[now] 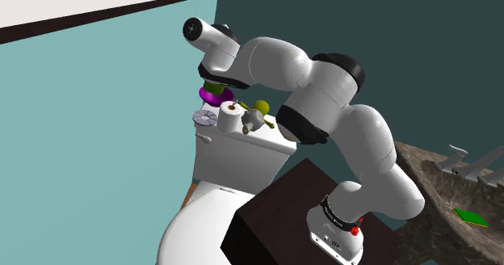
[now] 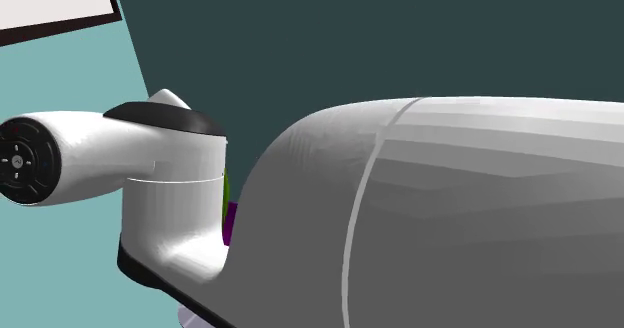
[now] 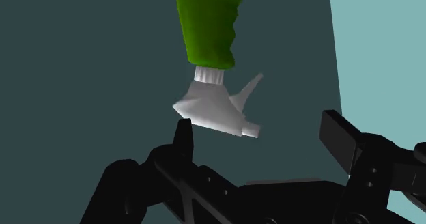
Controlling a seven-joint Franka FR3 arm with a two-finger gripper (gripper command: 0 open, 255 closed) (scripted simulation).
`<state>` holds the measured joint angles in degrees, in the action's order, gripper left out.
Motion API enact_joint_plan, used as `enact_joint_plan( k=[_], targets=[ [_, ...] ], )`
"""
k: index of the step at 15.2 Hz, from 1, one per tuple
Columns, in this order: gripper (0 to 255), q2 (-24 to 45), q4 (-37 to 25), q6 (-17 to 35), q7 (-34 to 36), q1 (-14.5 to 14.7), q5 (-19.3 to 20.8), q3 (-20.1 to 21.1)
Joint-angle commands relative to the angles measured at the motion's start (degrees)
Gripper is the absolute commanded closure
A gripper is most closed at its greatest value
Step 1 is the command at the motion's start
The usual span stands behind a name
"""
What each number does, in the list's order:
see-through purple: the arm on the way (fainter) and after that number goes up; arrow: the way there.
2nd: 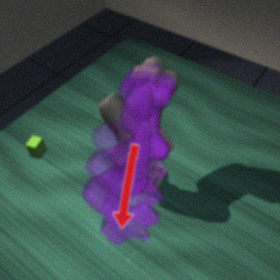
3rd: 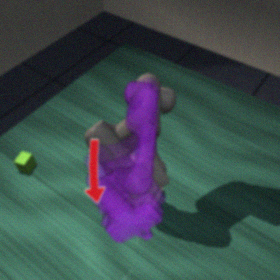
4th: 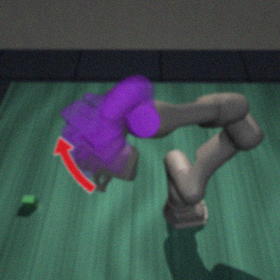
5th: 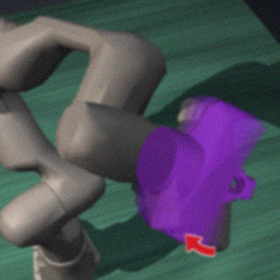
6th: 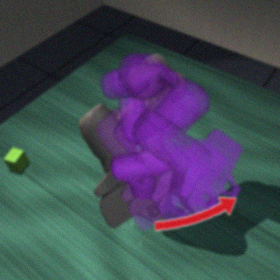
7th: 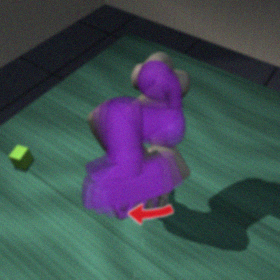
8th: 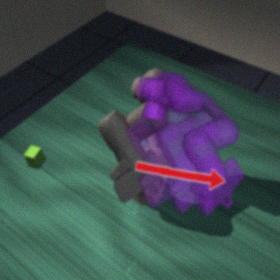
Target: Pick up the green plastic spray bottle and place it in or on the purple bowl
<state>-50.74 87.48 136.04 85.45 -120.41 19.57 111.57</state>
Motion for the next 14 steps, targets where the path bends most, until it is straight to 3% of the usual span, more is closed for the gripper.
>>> enact_joint_plan(
  k=[1,6,14],
  targets=[
    [0,-0.77,0.10,-0.38,0.04,-0.12,0.14,0.61],
    [0,1.78,1.73,-4.87,0.46,6.64,0.99,-1.89],
    [0,1.78,1.73,-4.87,0.47,6.64,1.00,-1.88]
  ],
)
